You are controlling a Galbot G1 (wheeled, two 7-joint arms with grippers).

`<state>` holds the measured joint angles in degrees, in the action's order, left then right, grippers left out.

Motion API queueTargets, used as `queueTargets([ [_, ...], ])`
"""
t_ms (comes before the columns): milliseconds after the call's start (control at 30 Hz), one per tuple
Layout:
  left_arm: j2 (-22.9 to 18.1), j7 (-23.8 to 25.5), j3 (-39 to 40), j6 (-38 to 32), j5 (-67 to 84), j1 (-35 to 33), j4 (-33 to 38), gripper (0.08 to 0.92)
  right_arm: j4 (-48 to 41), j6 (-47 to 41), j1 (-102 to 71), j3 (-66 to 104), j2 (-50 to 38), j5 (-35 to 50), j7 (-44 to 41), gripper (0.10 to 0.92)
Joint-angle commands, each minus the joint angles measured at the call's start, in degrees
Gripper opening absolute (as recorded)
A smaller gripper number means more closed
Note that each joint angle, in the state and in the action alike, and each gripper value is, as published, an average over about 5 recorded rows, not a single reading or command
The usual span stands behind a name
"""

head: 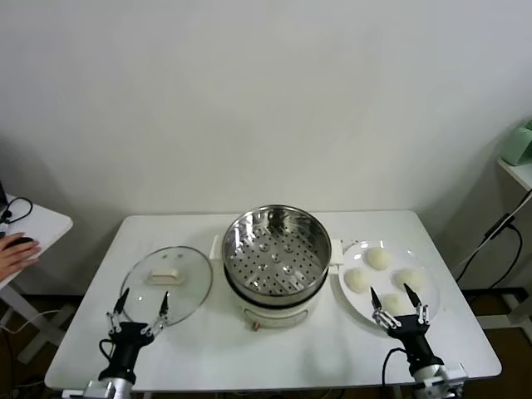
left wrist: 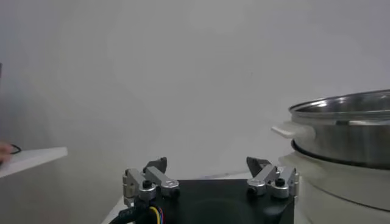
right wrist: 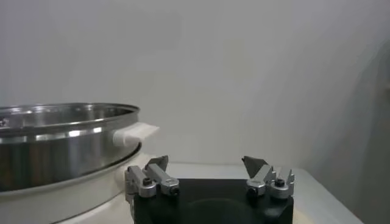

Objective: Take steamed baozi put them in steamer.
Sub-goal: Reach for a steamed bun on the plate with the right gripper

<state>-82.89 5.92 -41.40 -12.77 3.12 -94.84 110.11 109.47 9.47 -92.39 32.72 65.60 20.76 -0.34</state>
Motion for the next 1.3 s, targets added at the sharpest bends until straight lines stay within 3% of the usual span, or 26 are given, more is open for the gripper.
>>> queueTargets([
  [33, 0.1, -0.05, -0.04, -0.02, -0.15, 0.0, 0.06, 0.823, 0.33, 0.25, -0.06, -0.17, 0.24, -0.27, -0.13, 0.823],
  [200, 0.34, -0.08, -0.17, -0.16, -1.02, 0.06, 0.14, 0.823, -0.75, -2.83, 4.45, 2.06, -4.16, -2.08, -4.44, 0.823],
  [400, 0.66, -0.28, -0.01, -0.37, -2.78, 0.62, 0.17, 0.823, -5.63, -8.06, 15.0, 3.25, -15.7, -1.63, -11.47, 0.823],
  [733, -0.35, -1.32, 3.03, -0.53, -2.76, 1.59, 0.22, 0.823, -17.21, -12.45, 33.61, -6.89, -34.65, -6.05, -31.7, 0.823],
  [1067, -0.05, -1.68, 1.59, -0.88, -1.42, 1.87, -1.28, 0.823, -31.35, -7.72, 67.27, -37.19, -40.22, -16.15, -53.97, 0.823],
  [1300, -0.4, -1.71, 1.97, -0.74, -1.48, 0.86, 0.02, 0.823, -44.82, -2.92, 96.79, -66.21, -34.02, -21.94, -67.15, 0.823],
])
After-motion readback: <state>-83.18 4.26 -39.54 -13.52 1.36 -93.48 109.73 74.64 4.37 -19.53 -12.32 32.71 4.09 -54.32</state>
